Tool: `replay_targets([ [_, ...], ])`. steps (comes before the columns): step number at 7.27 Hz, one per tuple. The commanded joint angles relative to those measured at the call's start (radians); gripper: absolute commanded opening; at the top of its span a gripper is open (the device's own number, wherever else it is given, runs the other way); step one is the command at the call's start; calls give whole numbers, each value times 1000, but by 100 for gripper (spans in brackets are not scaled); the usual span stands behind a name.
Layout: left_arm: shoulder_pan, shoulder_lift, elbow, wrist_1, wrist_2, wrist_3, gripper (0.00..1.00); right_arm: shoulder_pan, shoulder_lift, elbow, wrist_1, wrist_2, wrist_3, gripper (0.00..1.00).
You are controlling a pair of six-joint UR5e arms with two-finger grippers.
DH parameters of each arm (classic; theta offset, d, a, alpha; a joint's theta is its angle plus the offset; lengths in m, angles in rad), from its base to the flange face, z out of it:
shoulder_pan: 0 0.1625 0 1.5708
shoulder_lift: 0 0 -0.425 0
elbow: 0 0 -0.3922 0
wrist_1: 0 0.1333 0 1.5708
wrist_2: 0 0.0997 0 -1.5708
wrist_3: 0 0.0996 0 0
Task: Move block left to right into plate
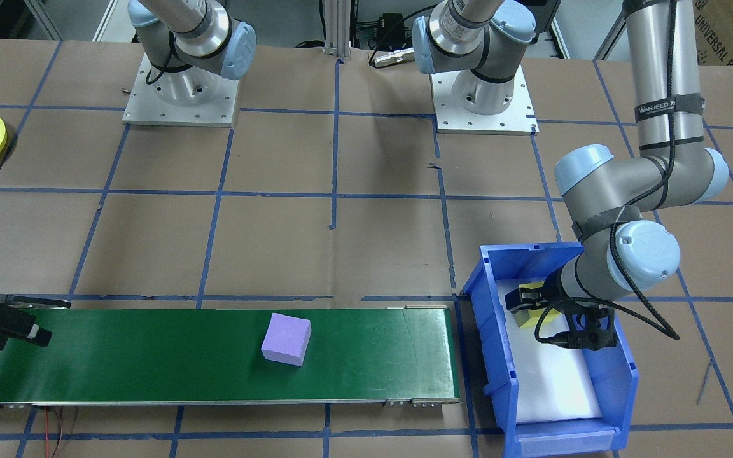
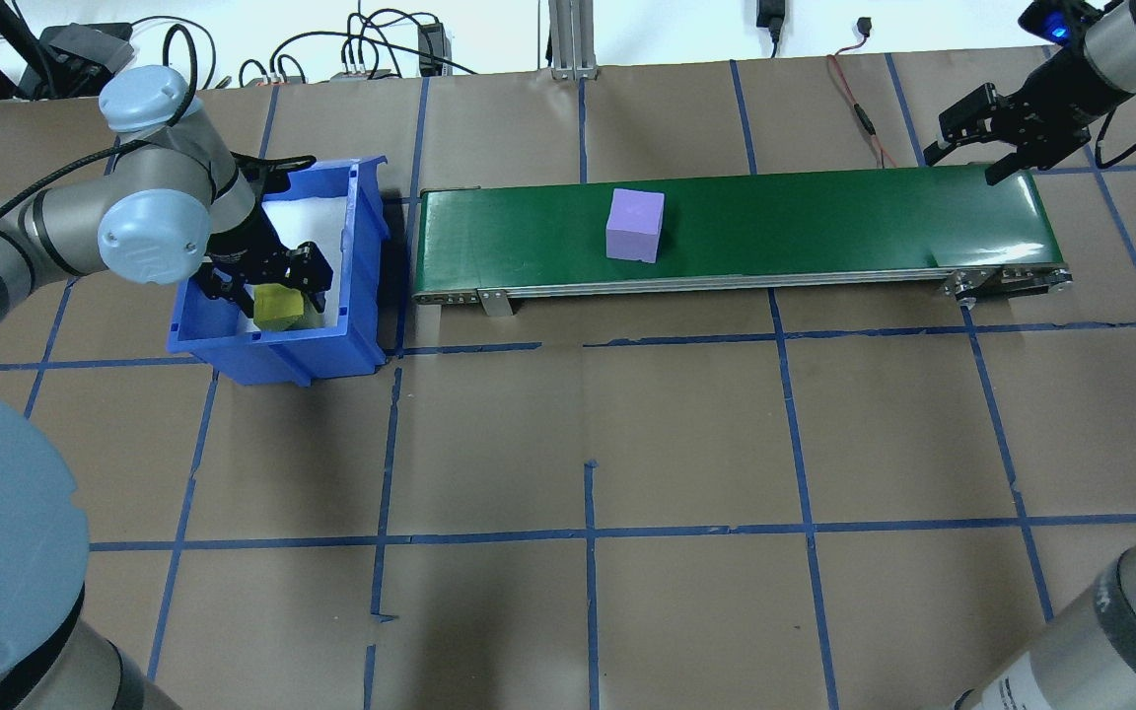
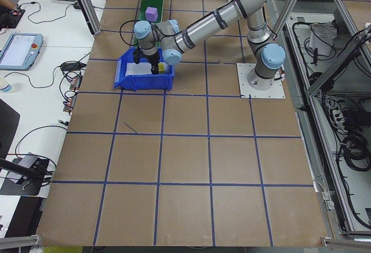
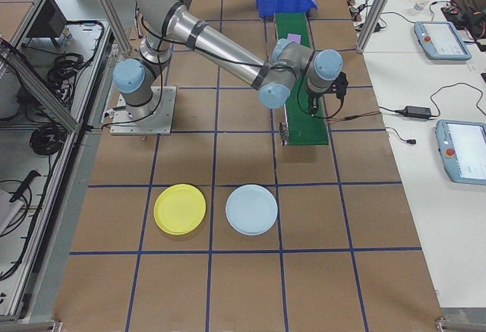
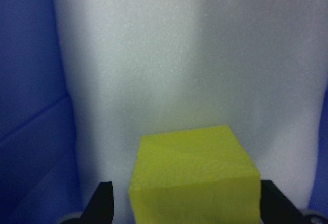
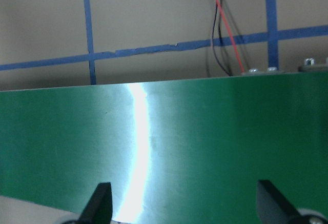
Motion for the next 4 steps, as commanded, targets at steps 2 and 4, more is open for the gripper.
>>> replay_targets([
  [2,0,4,20,5,0,15,49,-3,-4,69,-58,60,-29,100],
  [4,-2,9,152,-53,0,13,46,-3,-4,77,-58,61,-25,100],
])
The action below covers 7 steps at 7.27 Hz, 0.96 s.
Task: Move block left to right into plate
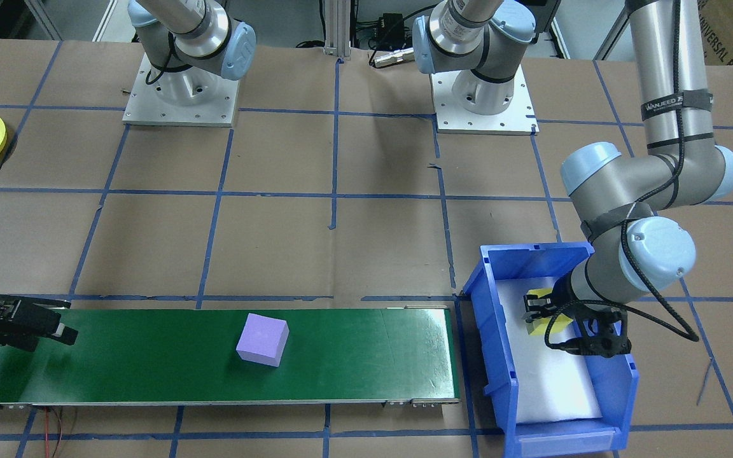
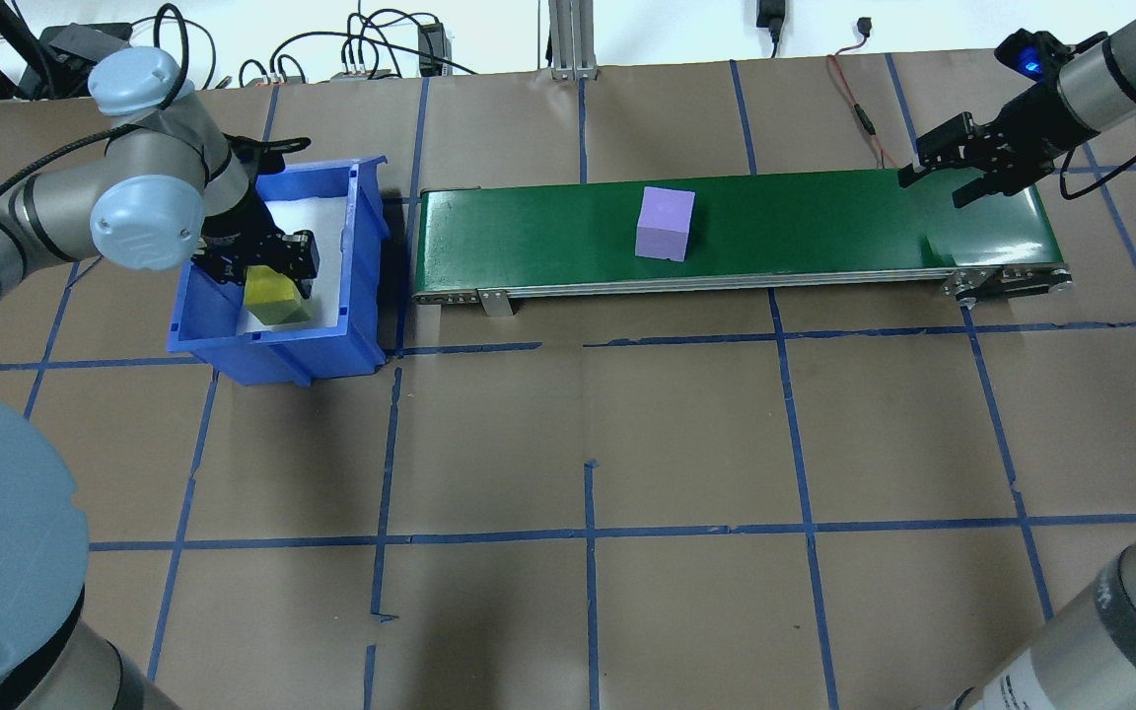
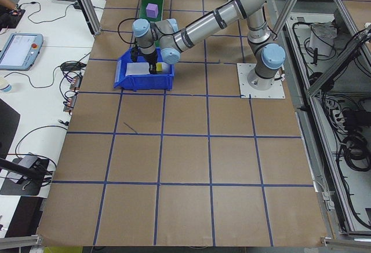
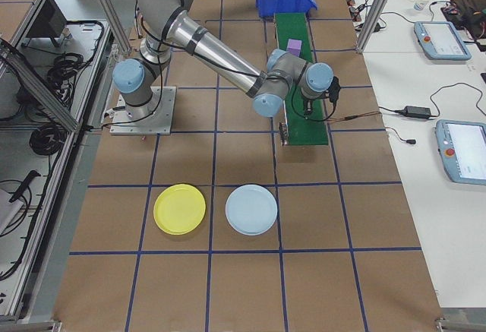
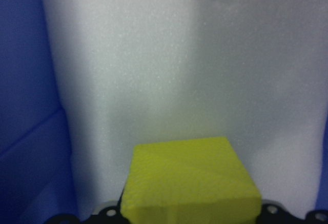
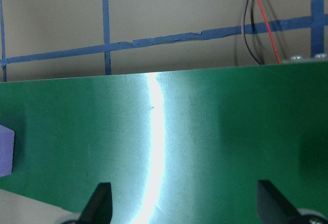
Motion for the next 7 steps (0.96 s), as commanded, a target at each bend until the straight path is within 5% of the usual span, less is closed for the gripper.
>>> replay_targets([
  [1,-10,2,162,-106,0,-1,46,0,-1,5,-2,2,2,100],
  [3,-130,31,241,-97,-11,-21,46,0,-2,8,-2,2,3,100],
  [7,-339,-16,239,-67,-9,-39,46,0,-1,16,1,2,8,100],
])
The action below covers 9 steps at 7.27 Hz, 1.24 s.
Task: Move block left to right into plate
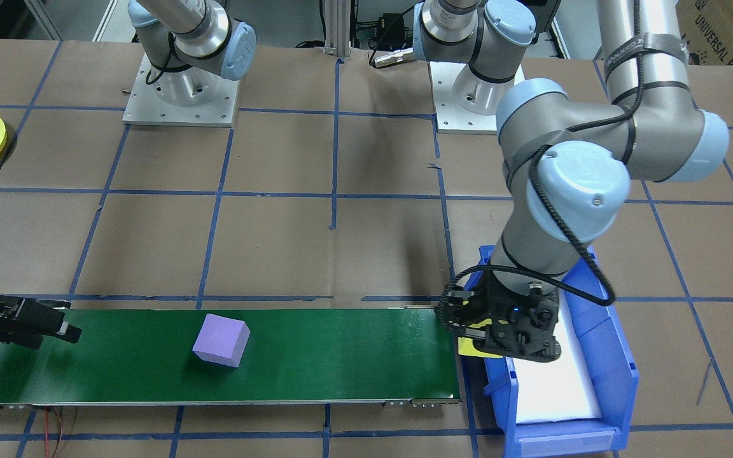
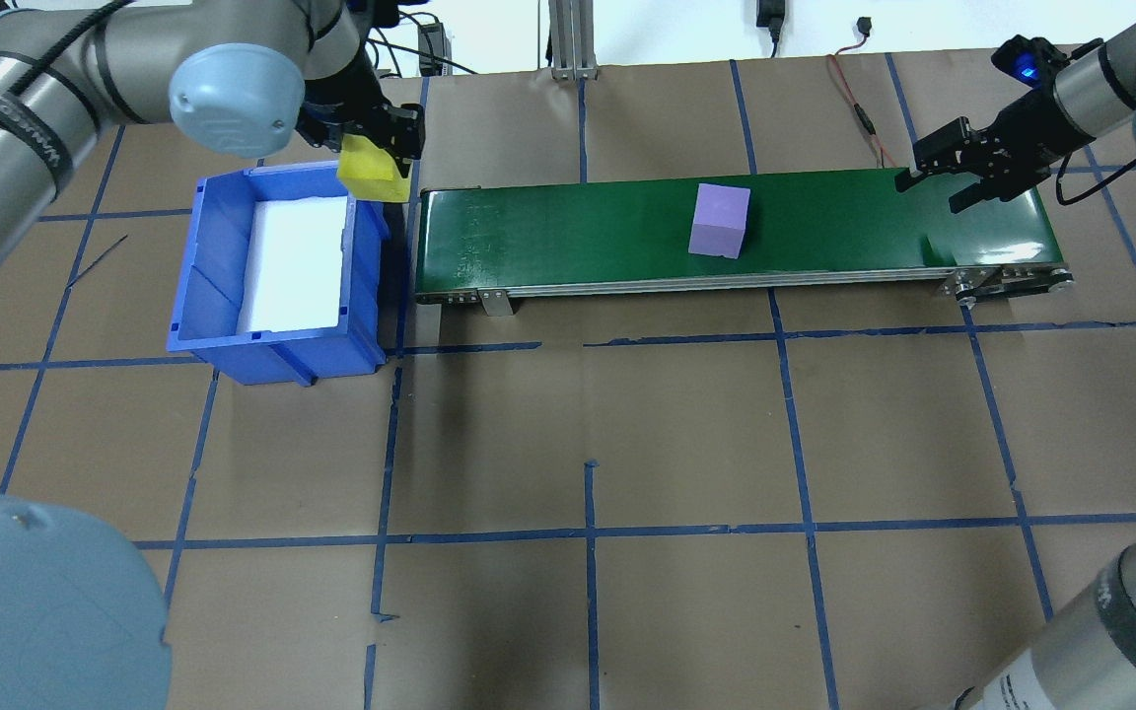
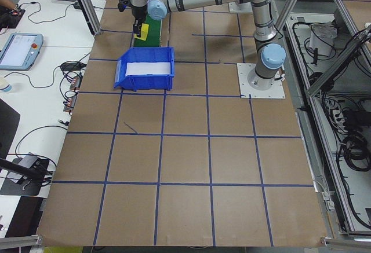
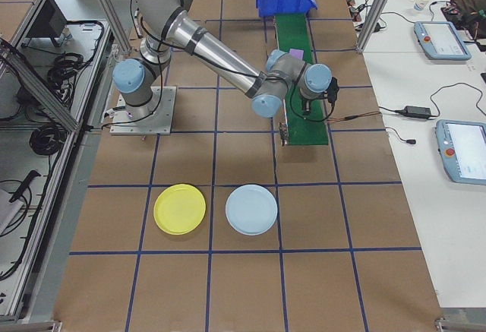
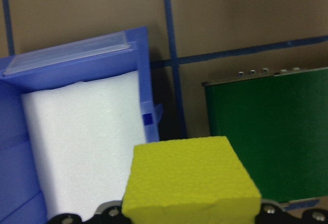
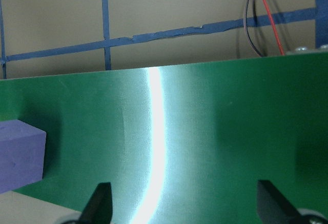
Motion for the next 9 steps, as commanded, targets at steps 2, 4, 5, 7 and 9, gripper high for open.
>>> replay_targets([
  [2,-90,-86,-37,25,-5,-39,46,0,0,10,4,-1,6,100],
  [4,-101,-112,-64,108,-11,-104,47,0,-2,10,4,-2,7,100],
  [5,-101,-120,-65,128,-10,-110,47,0,-3,8,5,-2,12,100],
  [7,-101,-119,-66,130,-10,-114,99,0,-6,8,5,0,35,100],
  [9,-101,-76,-65,130,-14,-136,100,0,-6,8,7,0,35,100],
])
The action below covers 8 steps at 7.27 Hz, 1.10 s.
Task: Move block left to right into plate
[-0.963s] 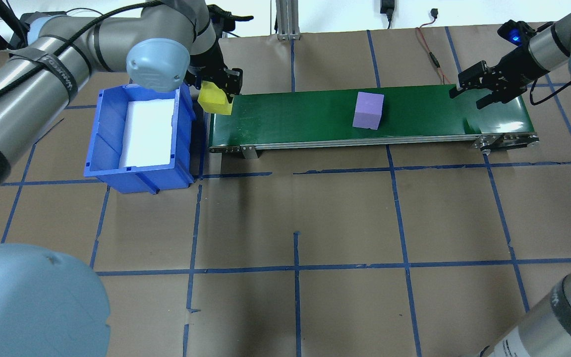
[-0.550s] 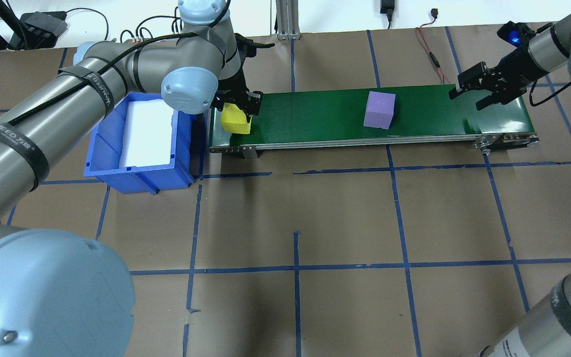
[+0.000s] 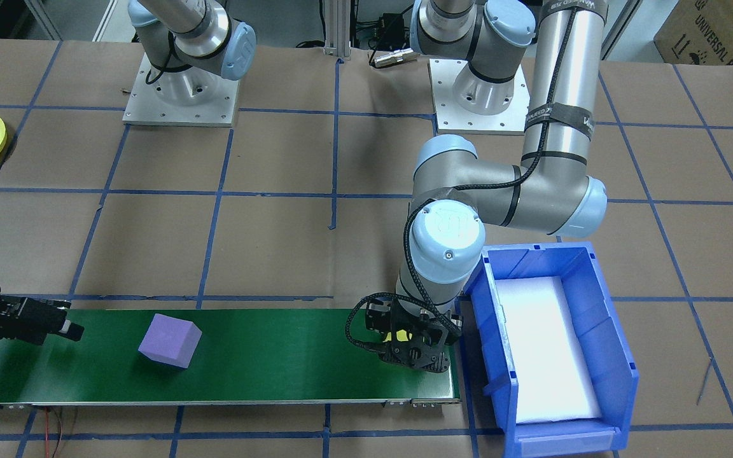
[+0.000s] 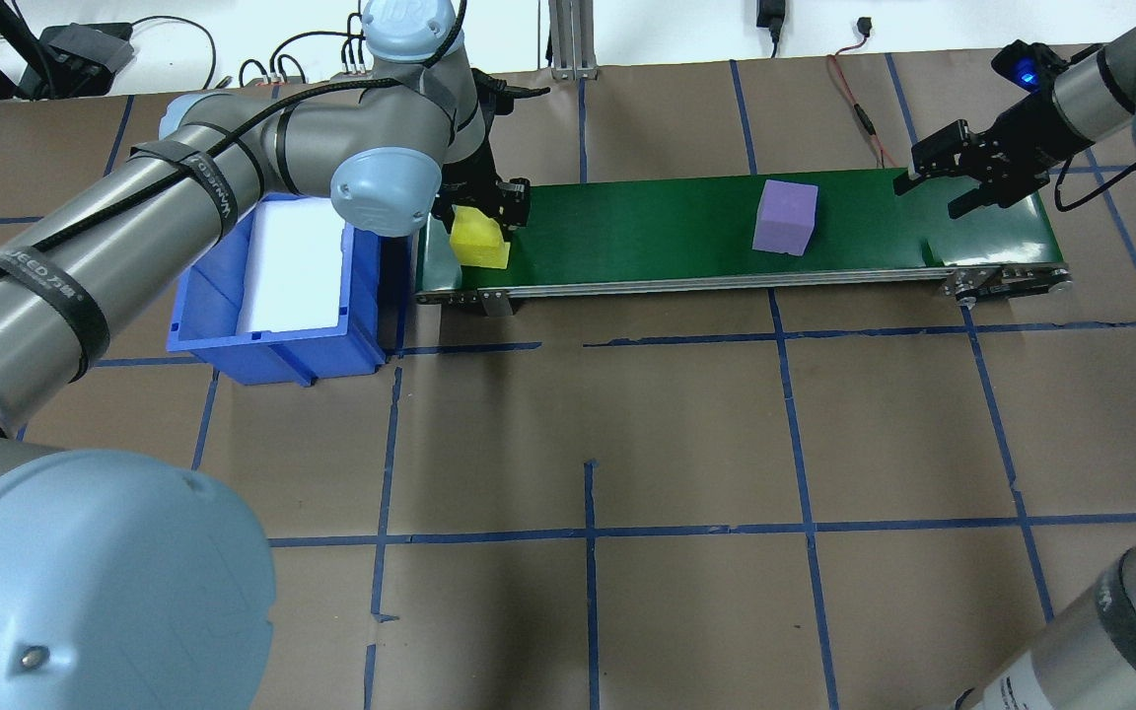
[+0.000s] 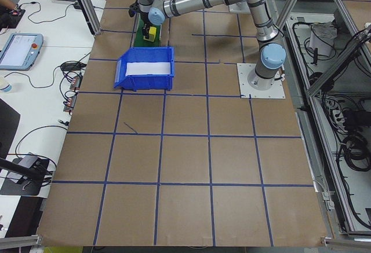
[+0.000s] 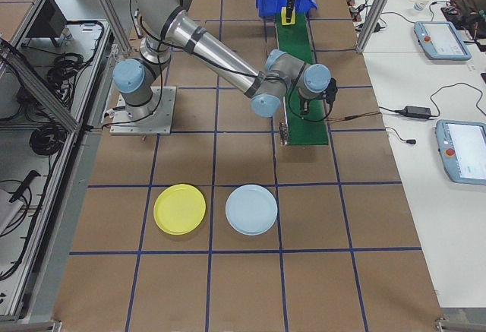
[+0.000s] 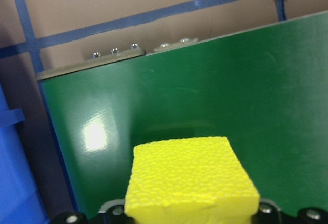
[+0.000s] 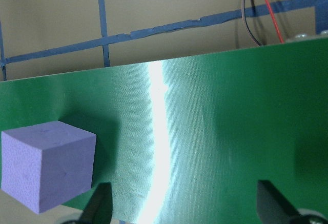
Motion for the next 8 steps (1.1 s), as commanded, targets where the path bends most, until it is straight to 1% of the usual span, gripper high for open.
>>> replay_targets([
  [1,0,75,-1,-13,-1,-33,100,0,0,-2,0,0,6,100],
  [2,-2,144,-4,-57,2,-33,100,0,0,-3,0,0,6,100],
  [4,0,291,-21,-196,10,-22,100,0,-8,-3,2,0,21,100],
  [5,20,378,-41,-228,6,-14,100,0,-8,-3,2,2,21,100],
  [6,44,460,-56,-304,5,-16,100,0,-8,-3,0,2,21,100],
  [7,73,497,-62,-423,15,-14,100,2,-8,-3,0,29,42,100],
  [8,95,502,-62,-464,16,-14,100,2,-8,-2,-1,37,50,100],
])
